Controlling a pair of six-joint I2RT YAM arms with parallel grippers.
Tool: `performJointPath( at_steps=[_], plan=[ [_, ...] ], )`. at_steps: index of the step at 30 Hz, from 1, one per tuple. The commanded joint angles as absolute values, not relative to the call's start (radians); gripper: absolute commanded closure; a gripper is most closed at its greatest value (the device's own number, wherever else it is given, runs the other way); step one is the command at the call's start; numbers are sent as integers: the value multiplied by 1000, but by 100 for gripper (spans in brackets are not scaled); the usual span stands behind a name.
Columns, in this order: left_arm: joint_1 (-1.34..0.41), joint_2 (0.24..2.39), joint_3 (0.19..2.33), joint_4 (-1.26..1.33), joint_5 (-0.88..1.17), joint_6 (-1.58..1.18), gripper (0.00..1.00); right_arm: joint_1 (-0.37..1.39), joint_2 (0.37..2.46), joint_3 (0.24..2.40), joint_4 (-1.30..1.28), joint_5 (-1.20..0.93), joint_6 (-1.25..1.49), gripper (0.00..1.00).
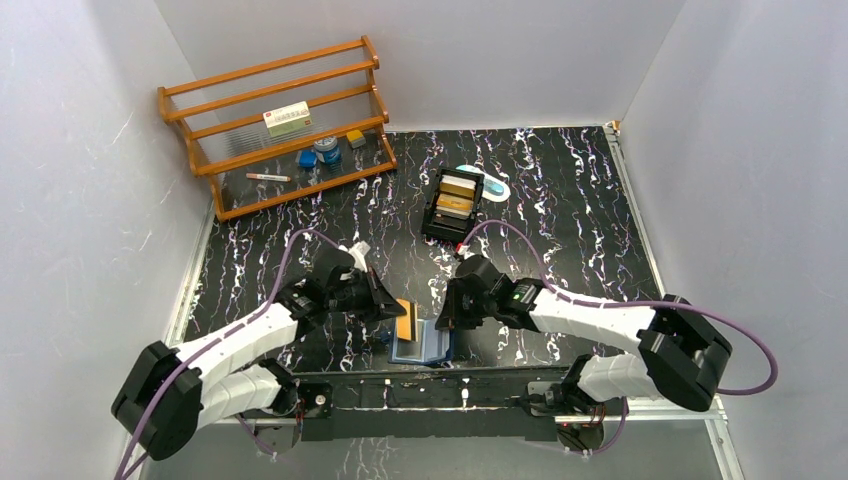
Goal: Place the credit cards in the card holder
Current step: Insert the credit card into the card holder.
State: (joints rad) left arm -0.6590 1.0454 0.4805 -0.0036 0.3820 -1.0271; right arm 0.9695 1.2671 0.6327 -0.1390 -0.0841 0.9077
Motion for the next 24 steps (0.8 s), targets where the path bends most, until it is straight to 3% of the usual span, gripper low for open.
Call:
performJointPath(
  at_steps=[1,10,24],
  plan=[
    [-677,1095,417,151,464,-1099,100,982,1281,656,-181,7,875,86],
    [-732,1278,357,405,482,-1154,100,983,1277,569,-110,28,884,90],
    [-751,1323,341,396,415,-1058,100,984,1281,492,-41,30,904,91]
  ],
)
